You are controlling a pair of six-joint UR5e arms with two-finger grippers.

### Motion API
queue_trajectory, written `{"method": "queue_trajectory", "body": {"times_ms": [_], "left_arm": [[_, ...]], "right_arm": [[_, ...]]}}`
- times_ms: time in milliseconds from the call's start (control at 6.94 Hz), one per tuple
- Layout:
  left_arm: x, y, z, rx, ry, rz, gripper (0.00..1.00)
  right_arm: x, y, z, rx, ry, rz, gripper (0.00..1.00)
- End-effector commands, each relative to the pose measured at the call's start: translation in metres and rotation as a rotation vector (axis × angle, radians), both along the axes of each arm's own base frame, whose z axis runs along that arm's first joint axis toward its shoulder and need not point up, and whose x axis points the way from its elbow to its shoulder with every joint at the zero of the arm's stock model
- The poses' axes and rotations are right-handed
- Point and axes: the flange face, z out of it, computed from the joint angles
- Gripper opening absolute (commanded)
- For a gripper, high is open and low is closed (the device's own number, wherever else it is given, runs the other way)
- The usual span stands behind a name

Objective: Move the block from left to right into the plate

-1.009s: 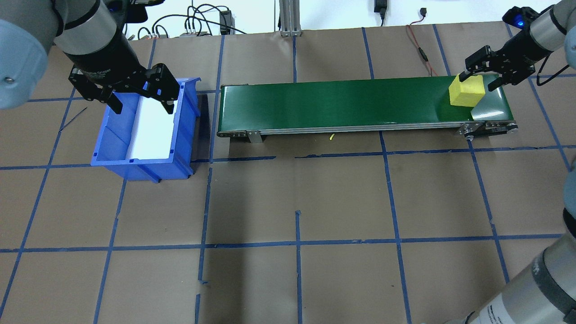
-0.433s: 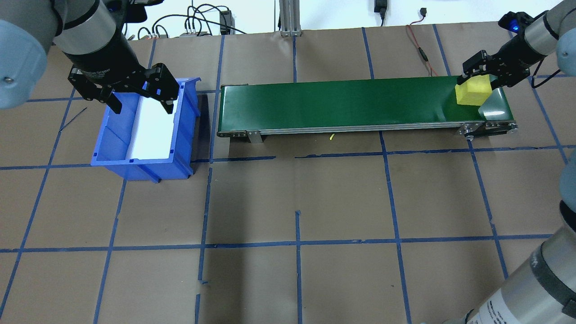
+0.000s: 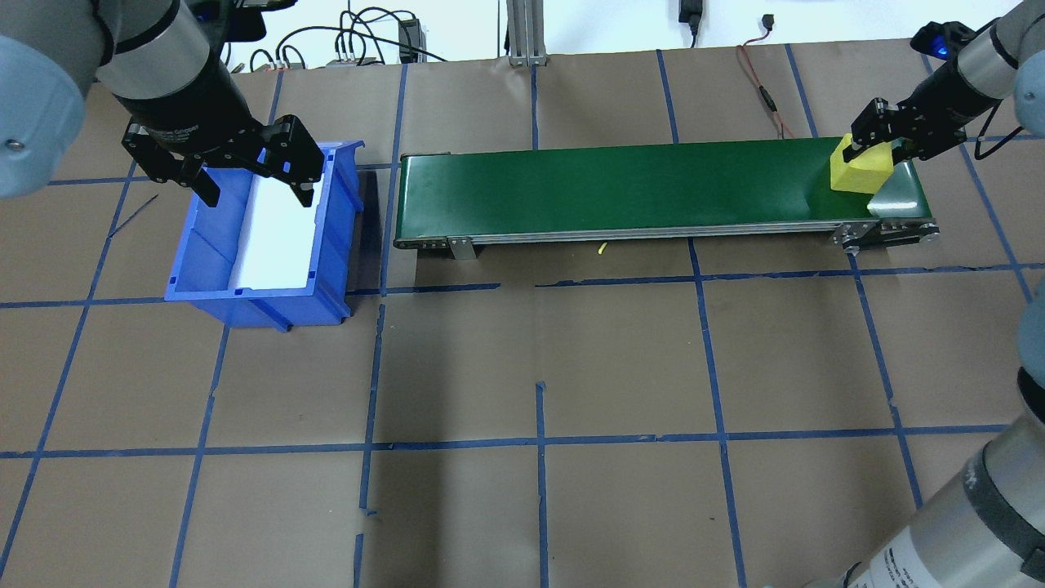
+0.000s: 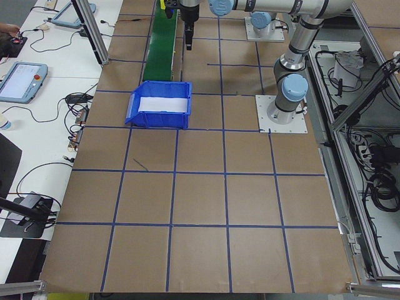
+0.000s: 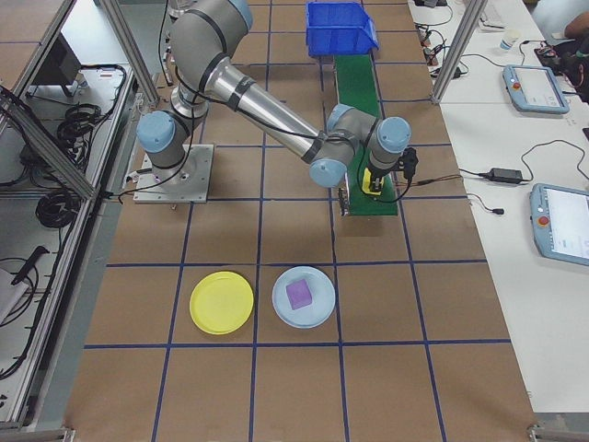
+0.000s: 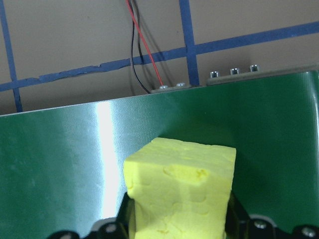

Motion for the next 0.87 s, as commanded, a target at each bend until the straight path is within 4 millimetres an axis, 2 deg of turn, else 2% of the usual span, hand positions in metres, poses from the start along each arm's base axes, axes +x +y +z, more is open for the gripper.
{"method": "queue_trajectory", "body": {"times_ms": [0, 144, 288, 433, 577, 721], "left_arm": [[0.000, 0.000, 0.000, 0.000, 0.000, 0.000, 1.00], [0.000, 0.000, 0.000, 0.000, 0.000, 0.000, 1.00], [0.001, 0.000, 0.001, -0.003, 0.000, 0.002, 1.00], [0.002, 0.000, 0.002, -0.004, -0.002, 0.003, 1.00], [0.002, 0.000, 0.001, -0.003, -0.002, 0.003, 1.00], [0.002, 0.000, 0.002, -0.004, -0.002, 0.003, 1.00]], "right_arm": [[0.007, 0.016, 0.043, 0.012, 0.011, -0.047, 0.38], [0.007, 0.032, 0.054, 0.081, 0.041, -0.043, 0.39], [0.017, 0.058, 0.077, 0.149, 0.040, -0.027, 0.39], [0.008, 0.078, 0.081, 0.188, 0.104, 0.018, 0.39], [-0.042, 0.106, 0.071, 0.206, 0.093, 0.006, 0.39], [-0.100, 0.138, 0.060, 0.198, 0.060, 0.010, 0.39]]}}
